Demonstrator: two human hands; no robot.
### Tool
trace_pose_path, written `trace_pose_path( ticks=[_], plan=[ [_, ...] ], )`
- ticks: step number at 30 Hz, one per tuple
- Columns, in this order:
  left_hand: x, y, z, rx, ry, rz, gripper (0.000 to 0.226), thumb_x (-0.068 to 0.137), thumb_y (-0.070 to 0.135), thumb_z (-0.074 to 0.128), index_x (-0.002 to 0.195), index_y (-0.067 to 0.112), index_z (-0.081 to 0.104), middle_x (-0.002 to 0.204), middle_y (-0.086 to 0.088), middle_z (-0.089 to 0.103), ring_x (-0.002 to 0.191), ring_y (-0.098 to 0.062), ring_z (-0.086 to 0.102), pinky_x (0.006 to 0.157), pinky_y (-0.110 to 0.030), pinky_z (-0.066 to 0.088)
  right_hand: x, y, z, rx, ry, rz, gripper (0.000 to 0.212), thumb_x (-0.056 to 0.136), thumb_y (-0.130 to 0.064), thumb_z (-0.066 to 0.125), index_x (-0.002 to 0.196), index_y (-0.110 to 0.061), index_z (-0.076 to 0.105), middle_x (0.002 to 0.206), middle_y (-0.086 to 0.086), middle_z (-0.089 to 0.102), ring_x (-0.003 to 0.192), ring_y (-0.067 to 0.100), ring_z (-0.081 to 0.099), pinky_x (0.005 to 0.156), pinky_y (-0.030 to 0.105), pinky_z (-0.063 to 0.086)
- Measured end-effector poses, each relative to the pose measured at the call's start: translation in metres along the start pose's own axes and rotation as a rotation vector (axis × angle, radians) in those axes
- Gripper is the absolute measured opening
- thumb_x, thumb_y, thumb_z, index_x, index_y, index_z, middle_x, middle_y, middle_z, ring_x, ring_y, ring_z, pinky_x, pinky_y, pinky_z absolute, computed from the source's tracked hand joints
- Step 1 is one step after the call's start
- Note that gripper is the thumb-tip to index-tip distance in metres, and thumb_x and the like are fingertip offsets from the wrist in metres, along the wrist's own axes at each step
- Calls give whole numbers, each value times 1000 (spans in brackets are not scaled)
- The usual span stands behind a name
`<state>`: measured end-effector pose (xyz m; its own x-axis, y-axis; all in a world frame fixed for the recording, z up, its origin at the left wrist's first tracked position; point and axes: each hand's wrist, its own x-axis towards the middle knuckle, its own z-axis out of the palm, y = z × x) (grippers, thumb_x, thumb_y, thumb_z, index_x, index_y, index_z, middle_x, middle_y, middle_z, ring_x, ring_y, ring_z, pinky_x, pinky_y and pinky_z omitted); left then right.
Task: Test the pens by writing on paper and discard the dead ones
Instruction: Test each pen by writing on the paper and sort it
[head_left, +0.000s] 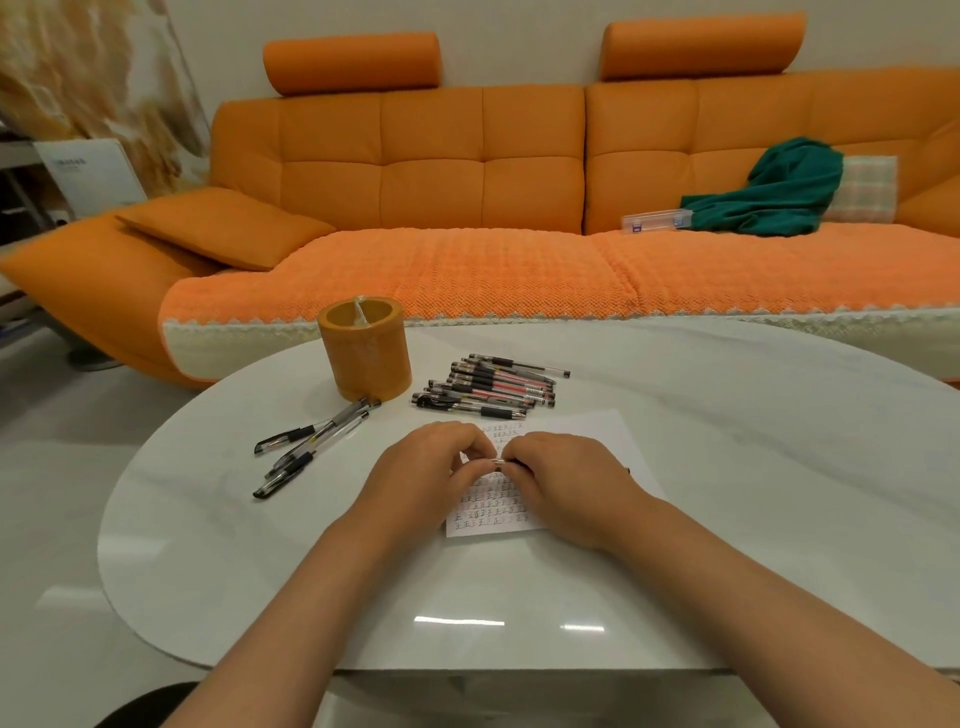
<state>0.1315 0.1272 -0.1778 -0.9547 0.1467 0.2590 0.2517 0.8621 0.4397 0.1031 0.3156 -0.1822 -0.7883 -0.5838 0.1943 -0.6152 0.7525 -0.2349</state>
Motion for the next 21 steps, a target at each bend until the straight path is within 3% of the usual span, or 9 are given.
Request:
trace_pose_path(
  ticks=[4, 9, 14, 16, 19, 21],
  plan=[
    [0, 1, 1, -52, 5, -6, 9, 95, 36, 63, 102, 37, 68, 94, 21, 64, 88, 1, 57, 78, -26, 53, 1, 4, -3, -41, 64, -24, 28, 103, -41, 39, 102, -29, 64, 84, -7, 65, 75, 16, 58, 64, 34, 44],
    [0, 2, 1, -77, -12, -17, 8, 95, 34, 63, 101, 36, 67, 95, 19, 64, 89, -1, 58, 78, -26, 54, 1, 5, -3, -63, 84, -25, 33, 103, -48, 36, 108, -33, 65, 83, -7, 69, 74, 16, 61, 63, 35, 50],
    [-2, 1, -3, -68, -4, -24, 9, 94, 36, 65, 102, 35, 67, 96, 19, 64, 90, -4, 59, 77, -22, 53, 2, 6, -7, -28, 51, 10, 38, 101, -55, 36, 116, -38, 66, 93, -10, 73, 82, 12, 63, 69, 33, 51],
    [-2, -2, -4, -35, -4, -40, 8, 93, 38, 65, 101, 37, 67, 95, 21, 63, 89, -1, 57, 78, -24, 53, 0, 3, -9, -19, 24, 31, 39, 101, -55, 37, 123, -37, 64, 106, -11, 72, 93, 12, 63, 73, 31, 49],
    [-2, -6, -7, 46, -37, -99, 5, 93, 40, 64, 97, 41, 63, 95, 22, 58, 90, 0, 55, 78, -24, 52, -5, 3, -11, 15, 16, 74, 42, 103, -40, 37, 142, -32, 48, 135, -7, 61, 117, 17, 59, 89, 33, 45],
    [-1, -7, -7, 79, -73, -119, 4, 94, 39, 63, 97, 40, 60, 98, 21, 56, 95, -4, 52, 81, -23, 50, -8, 5, -14, 94, 41, 92, 37, 102, -22, 38, 138, -31, 42, 129, -3, 61, 103, 22, 60, 80, 34, 45]
  ],
)
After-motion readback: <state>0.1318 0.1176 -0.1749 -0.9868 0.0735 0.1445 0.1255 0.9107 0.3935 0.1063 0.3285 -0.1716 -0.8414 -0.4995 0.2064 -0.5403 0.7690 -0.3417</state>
